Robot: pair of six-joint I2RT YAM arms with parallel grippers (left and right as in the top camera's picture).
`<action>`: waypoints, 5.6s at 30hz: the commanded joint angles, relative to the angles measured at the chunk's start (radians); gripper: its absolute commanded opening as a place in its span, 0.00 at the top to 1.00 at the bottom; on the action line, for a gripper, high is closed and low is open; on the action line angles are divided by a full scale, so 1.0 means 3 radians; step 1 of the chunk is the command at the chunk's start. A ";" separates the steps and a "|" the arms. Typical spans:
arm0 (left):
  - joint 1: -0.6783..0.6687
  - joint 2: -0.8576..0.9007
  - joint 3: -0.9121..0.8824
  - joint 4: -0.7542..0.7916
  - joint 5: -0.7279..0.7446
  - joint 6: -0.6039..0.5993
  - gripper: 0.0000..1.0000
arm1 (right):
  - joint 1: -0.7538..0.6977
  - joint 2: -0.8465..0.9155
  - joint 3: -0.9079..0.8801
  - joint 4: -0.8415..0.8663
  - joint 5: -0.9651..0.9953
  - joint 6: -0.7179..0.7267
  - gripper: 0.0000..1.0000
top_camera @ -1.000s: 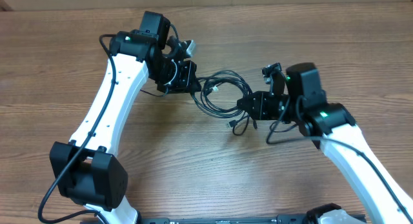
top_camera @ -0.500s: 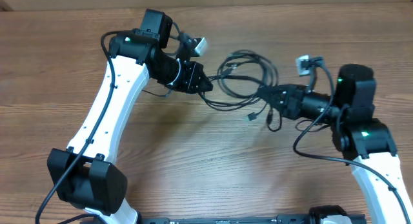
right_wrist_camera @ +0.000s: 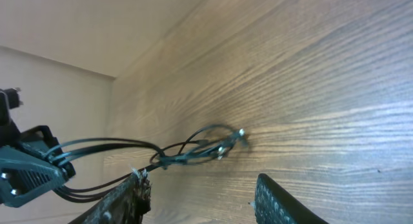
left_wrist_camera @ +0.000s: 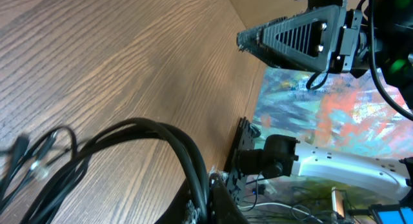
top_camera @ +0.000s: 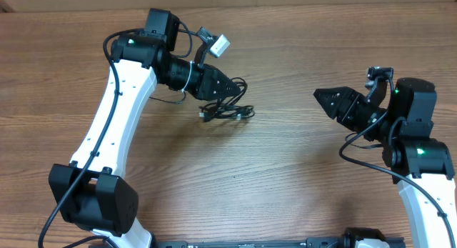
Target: Untangle cables
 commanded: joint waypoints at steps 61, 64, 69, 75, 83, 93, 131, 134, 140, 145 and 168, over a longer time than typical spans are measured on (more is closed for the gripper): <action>-0.0165 0.0032 0.0028 0.0156 0.0229 -0.1520 0.96 | 0.1233 0.1910 0.0050 0.1788 0.1556 -0.0446 0.86; -0.0145 0.0032 0.0028 0.0160 -0.0333 -0.0989 0.96 | 0.0969 0.1779 0.0058 0.1311 0.1469 0.0013 0.96; -0.0184 0.0032 0.0027 0.0207 -0.1025 -0.0665 0.96 | 0.0612 0.1376 0.0207 0.0562 0.1006 -0.0014 0.96; -0.0191 0.0032 0.0025 0.0223 -0.1413 -0.0532 0.96 | 0.0605 0.0979 0.0228 -0.0128 0.0736 0.0000 0.96; -0.0319 0.0033 -0.0114 0.0239 -0.1645 -0.1249 0.96 | 0.0607 0.0996 0.0220 -0.0237 0.0217 0.0130 0.83; -0.0347 0.0033 -0.0134 0.0245 -0.1634 -0.1226 0.96 | 0.0913 0.1439 0.0215 0.0519 -0.0306 0.1556 0.08; -0.0445 0.0032 -0.0132 0.0537 -0.1460 -0.1239 0.96 | 0.1040 0.2425 0.0195 0.1675 -0.0334 0.2322 0.13; -0.0487 0.0032 -0.0132 0.0509 -0.1460 -0.1239 0.96 | 0.1115 0.2561 0.0195 0.1846 -0.0111 0.2575 0.17; -0.0492 0.0032 -0.0132 0.0484 -0.1423 -0.1254 0.96 | 0.1120 0.2771 0.0195 0.2281 0.0168 0.2888 0.39; -0.0443 0.0032 -0.0132 0.0484 -0.1472 -0.1254 0.96 | 0.1094 0.2777 0.0195 0.1930 -0.0085 0.1957 0.96; -0.0095 0.0032 -0.0132 0.0086 -0.3567 -0.1996 0.96 | 0.0136 0.0198 0.0198 0.0179 -0.0573 0.0977 0.96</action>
